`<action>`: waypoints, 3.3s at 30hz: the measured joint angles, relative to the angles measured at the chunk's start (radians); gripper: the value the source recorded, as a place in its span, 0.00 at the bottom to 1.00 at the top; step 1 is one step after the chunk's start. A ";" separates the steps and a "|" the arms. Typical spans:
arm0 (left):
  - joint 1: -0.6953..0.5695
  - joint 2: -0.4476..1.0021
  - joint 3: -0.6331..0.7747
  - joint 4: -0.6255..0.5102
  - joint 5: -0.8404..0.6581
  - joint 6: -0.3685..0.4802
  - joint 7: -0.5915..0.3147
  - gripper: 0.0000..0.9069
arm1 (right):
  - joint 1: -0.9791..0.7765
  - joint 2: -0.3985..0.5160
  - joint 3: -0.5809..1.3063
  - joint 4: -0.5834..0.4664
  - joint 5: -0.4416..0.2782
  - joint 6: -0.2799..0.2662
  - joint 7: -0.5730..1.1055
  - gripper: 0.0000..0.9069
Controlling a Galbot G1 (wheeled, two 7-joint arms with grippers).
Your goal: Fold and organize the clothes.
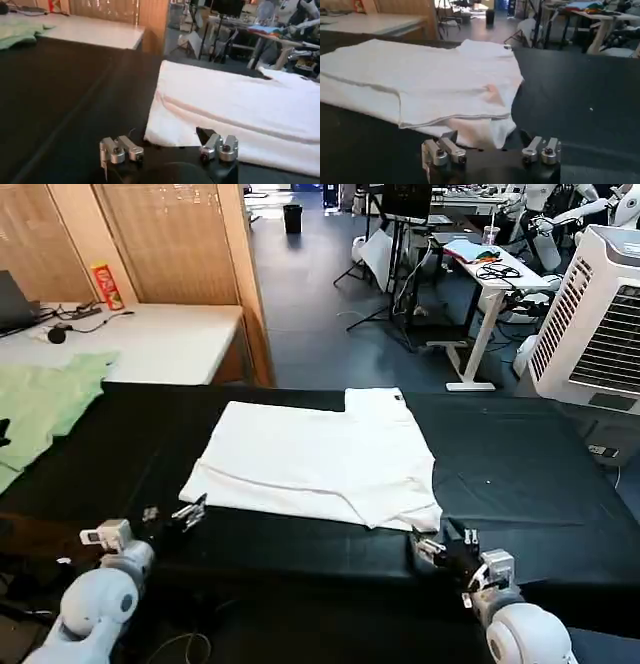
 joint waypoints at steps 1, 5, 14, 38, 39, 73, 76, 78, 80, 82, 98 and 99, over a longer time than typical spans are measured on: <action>-0.002 0.000 0.001 0.002 0.000 0.000 0.000 0.16 | 0.001 0.000 -0.002 -0.003 -0.003 0.002 -0.001 0.11; -0.017 0.001 0.007 0.024 0.004 -0.002 0.008 0.00 | 0.003 -0.001 -0.003 -0.011 -0.010 0.003 -0.004 0.06; 0.001 0.025 0.018 0.027 0.029 -0.006 0.005 0.00 | -0.048 -0.015 0.024 0.046 0.041 -0.063 0.064 0.00; 0.306 0.075 -0.053 -0.279 0.076 0.077 -0.099 0.97 | -0.258 -0.089 0.133 0.221 0.093 -0.145 0.073 0.97; 0.312 0.072 -0.055 -0.286 0.076 0.081 -0.101 0.97 | -0.262 -0.094 0.137 0.226 0.094 -0.150 0.072 0.97; -0.182 0.152 0.017 -0.111 -0.124 0.146 -0.142 0.97 | 0.544 -0.155 -0.190 -0.271 0.311 -0.034 0.279 0.97; -0.309 0.136 0.101 -0.008 -0.120 0.146 -0.143 0.97 | 0.650 -0.129 -0.255 -0.385 0.324 -0.042 0.281 0.97; -0.390 0.120 0.157 0.067 -0.116 0.152 -0.142 0.97 | 0.715 -0.109 -0.291 -0.459 0.330 -0.042 0.285 0.97; -0.459 0.102 0.202 0.139 -0.109 0.158 -0.136 0.97 | 0.771 -0.093 -0.319 -0.525 0.337 -0.045 0.285 0.97; -0.522 0.079 0.246 0.211 -0.106 0.165 -0.130 0.97 | 0.824 -0.078 -0.346 -0.589 0.352 -0.056 0.287 0.97; -0.777 -0.055 0.399 0.603 -0.018 0.180 -0.038 0.97 | 1.042 0.028 -0.408 -0.929 0.329 -0.125 0.227 0.97; -0.787 -0.060 0.402 0.618 -0.017 0.177 -0.035 0.97 | 1.044 0.033 -0.408 -0.938 0.328 -0.126 0.226 0.97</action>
